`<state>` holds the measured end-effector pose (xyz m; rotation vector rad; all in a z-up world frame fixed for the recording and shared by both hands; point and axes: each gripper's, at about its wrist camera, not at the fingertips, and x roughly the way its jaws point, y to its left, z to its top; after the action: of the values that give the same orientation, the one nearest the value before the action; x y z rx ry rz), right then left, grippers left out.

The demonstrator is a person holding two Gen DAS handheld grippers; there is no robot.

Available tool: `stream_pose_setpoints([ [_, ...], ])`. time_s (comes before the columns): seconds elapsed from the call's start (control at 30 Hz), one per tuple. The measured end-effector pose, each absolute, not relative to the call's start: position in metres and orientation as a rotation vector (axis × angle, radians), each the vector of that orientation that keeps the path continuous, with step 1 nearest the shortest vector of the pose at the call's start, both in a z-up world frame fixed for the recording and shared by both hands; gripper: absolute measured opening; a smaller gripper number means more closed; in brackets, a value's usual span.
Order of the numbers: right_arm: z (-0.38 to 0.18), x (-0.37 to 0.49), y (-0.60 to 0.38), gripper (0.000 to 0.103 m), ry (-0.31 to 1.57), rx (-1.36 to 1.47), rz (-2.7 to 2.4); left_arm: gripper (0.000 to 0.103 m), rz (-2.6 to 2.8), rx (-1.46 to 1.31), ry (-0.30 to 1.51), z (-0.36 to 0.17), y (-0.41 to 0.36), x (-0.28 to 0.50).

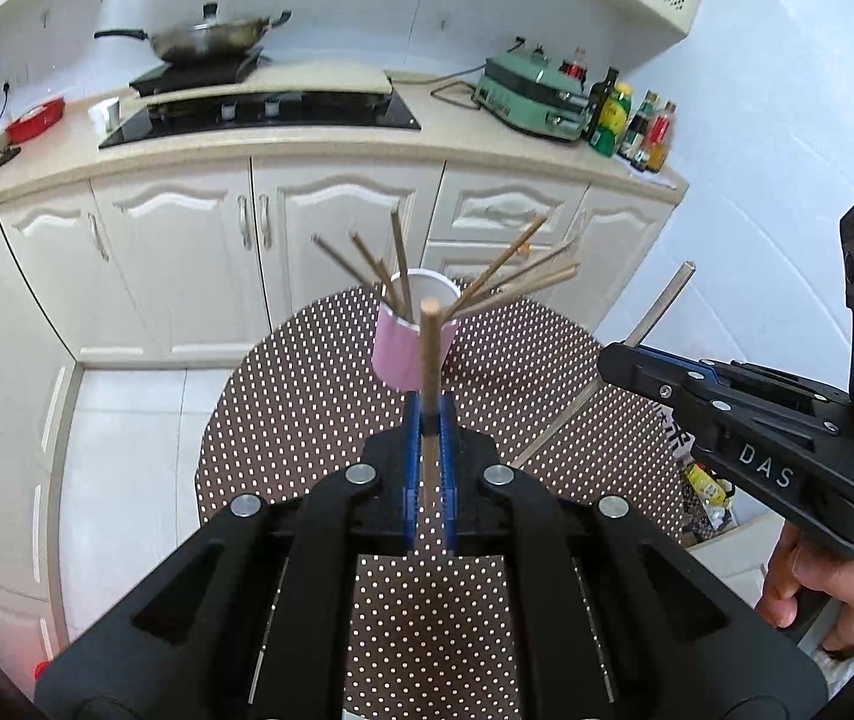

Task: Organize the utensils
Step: 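Lift the left gripper's chopstick above the cup while the right gripper carries its own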

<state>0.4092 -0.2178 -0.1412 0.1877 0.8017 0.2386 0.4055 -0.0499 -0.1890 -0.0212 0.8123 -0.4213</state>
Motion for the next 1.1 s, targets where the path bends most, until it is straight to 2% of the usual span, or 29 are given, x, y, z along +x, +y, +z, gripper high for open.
stream_pose_setpoints([
  [0.7,-0.064,0.445,-0.236,0.005,0.601,0.171,0.292,0.006,-0.426,0.008,0.57,-0.101,-0.067,0.438],
  [1.1,-0.053,0.497,-0.26,0.005,0.551,0.177,0.292,0.006,-0.406,0.02,0.517,-0.084,-0.088,0.494],
])
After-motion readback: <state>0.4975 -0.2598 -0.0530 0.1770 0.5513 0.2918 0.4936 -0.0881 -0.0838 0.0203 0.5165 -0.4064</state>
